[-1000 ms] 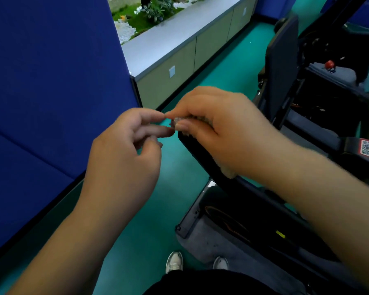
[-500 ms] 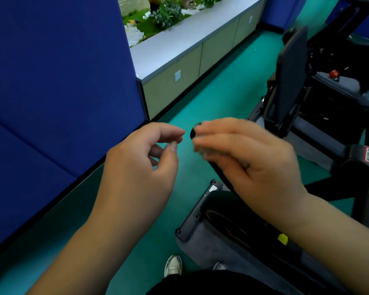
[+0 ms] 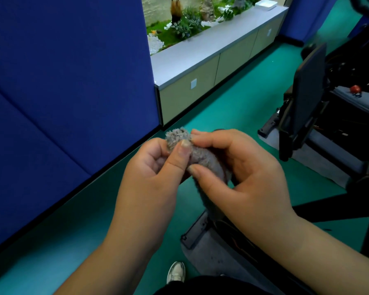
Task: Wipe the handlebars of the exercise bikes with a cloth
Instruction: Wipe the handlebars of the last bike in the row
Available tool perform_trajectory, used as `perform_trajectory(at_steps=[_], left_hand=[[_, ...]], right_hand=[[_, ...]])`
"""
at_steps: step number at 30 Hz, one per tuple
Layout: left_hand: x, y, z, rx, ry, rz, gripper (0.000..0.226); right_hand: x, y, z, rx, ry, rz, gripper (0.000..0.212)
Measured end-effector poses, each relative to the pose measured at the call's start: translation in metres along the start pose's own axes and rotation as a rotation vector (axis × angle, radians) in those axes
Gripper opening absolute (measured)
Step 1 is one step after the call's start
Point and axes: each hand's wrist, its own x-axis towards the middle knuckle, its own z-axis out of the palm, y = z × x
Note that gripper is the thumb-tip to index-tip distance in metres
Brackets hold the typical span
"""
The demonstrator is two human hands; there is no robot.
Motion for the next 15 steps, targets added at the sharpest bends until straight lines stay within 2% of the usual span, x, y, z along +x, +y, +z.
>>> perform_trajectory(at_steps=[3, 6, 9, 10, 15], left_hand=[[0.002, 0.000, -0.001, -0.017, 0.082, 0.006, 0.029], [0.004, -0.003, 0.000, 0.075, 0.100, 0.030, 0.027], [0.012, -0.015, 0.003, 0.198, 0.140, 0.157, 0.018], [0.016, -0.020, 0.006, 0.206, 0.154, 0.197, 0.021], [0.029, -0.042, 0.028, 0.104, 0.195, 0.303, 0.022]], right_hand=[[0.003, -0.001, -0.004, -0.151, -0.059, -0.086, 0.027], [0.008, 0.004, -0.016, -0.212, -0.032, -0.108, 0.017], [0.010, 0.012, -0.030, -0.240, 0.047, 0.009, 0.028], [0.011, 0.014, -0.033, -0.249, 0.052, 0.061, 0.032], [0.008, 0.017, -0.038, -0.163, -0.048, 0.350, 0.041]])
